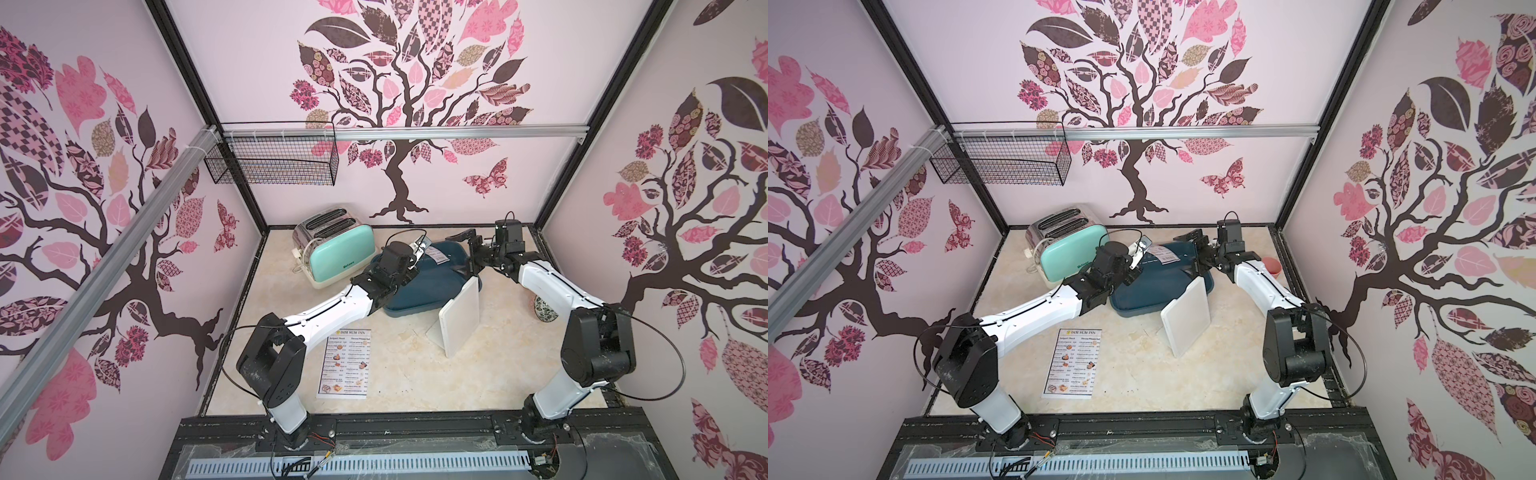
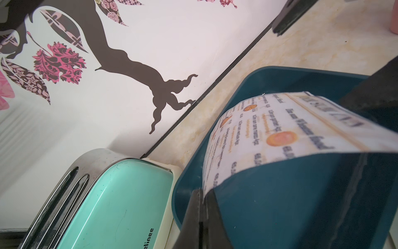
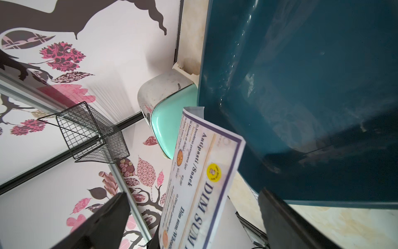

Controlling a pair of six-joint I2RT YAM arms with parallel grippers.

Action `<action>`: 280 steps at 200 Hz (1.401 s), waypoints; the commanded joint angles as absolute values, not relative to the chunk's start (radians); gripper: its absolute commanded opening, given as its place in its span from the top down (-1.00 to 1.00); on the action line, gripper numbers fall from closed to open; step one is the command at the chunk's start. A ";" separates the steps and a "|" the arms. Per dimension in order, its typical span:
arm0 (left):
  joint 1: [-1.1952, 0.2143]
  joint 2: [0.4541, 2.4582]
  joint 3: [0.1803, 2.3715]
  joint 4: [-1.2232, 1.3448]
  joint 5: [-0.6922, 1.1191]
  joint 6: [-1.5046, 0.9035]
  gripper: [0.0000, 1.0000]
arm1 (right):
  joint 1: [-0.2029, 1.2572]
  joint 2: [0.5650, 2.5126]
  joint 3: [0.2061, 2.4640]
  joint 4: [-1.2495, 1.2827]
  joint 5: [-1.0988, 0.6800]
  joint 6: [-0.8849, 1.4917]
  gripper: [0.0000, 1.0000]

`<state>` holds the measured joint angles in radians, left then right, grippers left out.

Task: Replace the menus in the menu holders
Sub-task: Pick up the menu from the storage box.

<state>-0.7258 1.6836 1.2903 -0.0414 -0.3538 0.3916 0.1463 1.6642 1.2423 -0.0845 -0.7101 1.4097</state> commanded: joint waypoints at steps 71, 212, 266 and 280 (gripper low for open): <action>-0.729 1.675 1.318 -0.018 -0.337 0.320 1.00 | 0.147 1.699 1.211 0.209 -0.765 1.646 -0.63; -0.737 1.634 1.269 0.035 -0.361 0.326 1.00 | 0.147 1.692 1.224 0.304 -0.768 1.712 1.00; -0.738 1.469 1.140 0.084 -0.436 0.377 -0.51 | 0.135 1.656 1.334 0.101 -0.723 1.397 1.00; -0.731 1.388 1.115 0.043 -0.442 0.372 -0.53 | 0.135 1.645 1.435 -0.080 -0.676 1.157 1.00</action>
